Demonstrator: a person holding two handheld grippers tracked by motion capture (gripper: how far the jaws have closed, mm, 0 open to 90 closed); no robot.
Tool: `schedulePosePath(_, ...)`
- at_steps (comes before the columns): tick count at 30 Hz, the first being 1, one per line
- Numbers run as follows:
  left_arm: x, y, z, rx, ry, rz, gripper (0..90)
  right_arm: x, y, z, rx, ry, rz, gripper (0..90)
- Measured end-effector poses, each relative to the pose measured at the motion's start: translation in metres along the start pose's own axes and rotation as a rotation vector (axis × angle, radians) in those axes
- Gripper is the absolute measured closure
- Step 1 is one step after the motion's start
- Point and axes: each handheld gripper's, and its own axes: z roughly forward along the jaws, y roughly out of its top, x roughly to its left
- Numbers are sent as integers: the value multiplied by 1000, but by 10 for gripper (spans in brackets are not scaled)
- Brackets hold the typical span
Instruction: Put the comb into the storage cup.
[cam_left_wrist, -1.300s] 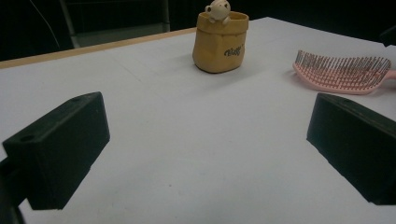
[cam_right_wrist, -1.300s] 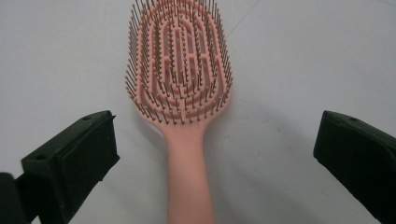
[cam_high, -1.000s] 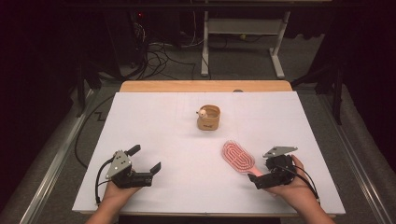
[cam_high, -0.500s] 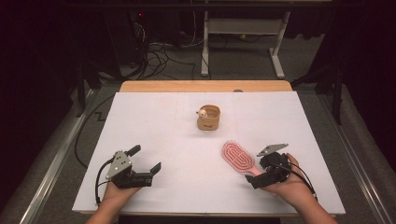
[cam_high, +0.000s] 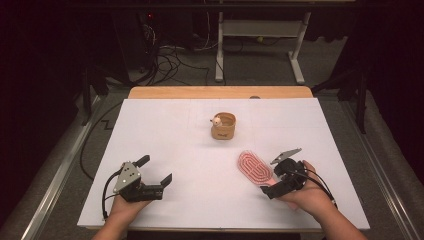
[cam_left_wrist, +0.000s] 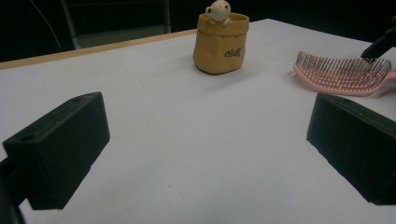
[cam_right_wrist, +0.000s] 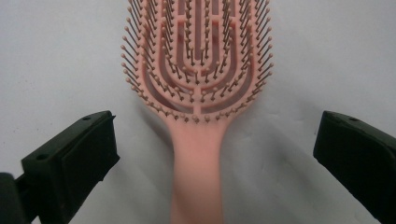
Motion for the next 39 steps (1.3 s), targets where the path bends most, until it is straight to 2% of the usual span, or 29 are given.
schedulePosePath(11,0,0,-1,-3,2,1,0,2,18,6,41,13,-5,21)
schedulePosePath(13,0,0,-1,-3,1,1,0,2,20,7,45,17,-18,20)
schedulePosePath(22,0,0,0,-3,0,2,0,4,39,12,102,21,-62,33)
schedulePosePath(24,0,0,-1,-3,-1,2,0,5,42,12,114,23,-52,34)
schedulePosePath(32,0,0,-1,-5,-1,3,0,5,58,22,193,28,-70,49)
schedulePosePath(39,0,0,-1,-5,-2,6,0,3,66,28,235,38,-83,73)
